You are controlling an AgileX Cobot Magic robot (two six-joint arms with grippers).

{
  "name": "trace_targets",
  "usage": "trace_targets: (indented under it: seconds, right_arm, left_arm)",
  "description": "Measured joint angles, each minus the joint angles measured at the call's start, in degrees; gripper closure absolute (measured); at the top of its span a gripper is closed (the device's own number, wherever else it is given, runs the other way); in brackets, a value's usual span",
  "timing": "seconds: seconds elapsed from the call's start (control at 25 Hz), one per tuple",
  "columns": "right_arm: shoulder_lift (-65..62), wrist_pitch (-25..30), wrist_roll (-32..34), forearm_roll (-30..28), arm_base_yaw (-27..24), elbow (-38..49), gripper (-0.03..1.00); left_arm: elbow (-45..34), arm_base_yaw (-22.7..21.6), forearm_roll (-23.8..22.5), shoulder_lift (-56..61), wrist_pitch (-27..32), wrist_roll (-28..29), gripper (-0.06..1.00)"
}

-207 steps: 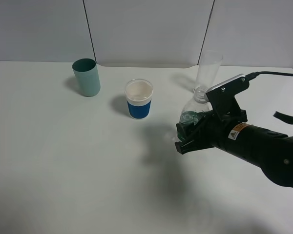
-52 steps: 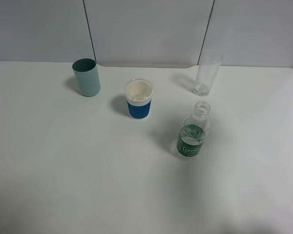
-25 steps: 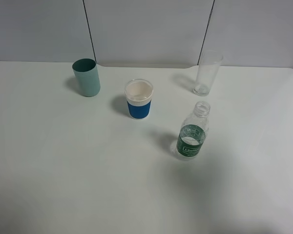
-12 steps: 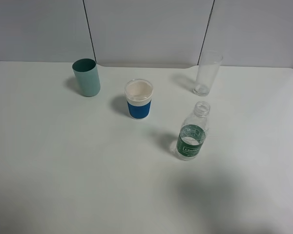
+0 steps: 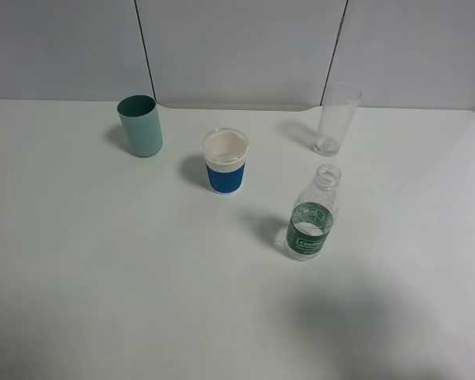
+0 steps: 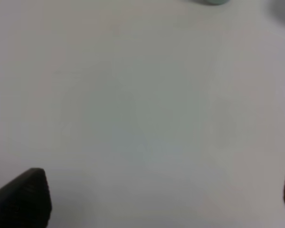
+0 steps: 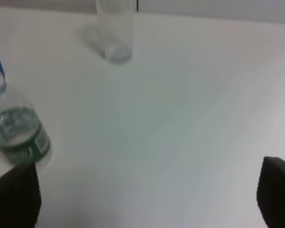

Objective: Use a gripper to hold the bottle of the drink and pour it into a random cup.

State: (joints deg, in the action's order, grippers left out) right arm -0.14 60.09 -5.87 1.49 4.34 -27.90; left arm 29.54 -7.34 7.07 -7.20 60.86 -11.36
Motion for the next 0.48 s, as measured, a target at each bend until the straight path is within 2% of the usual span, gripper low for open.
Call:
trace_targets:
  seconds: [0.48]
  right_arm:
    - [0.0,0.2,2.0,-1.5,-0.1,0.3,0.07]
  left_arm:
    - [0.0,0.0,0.0,0.0,0.0,0.0,-0.05]
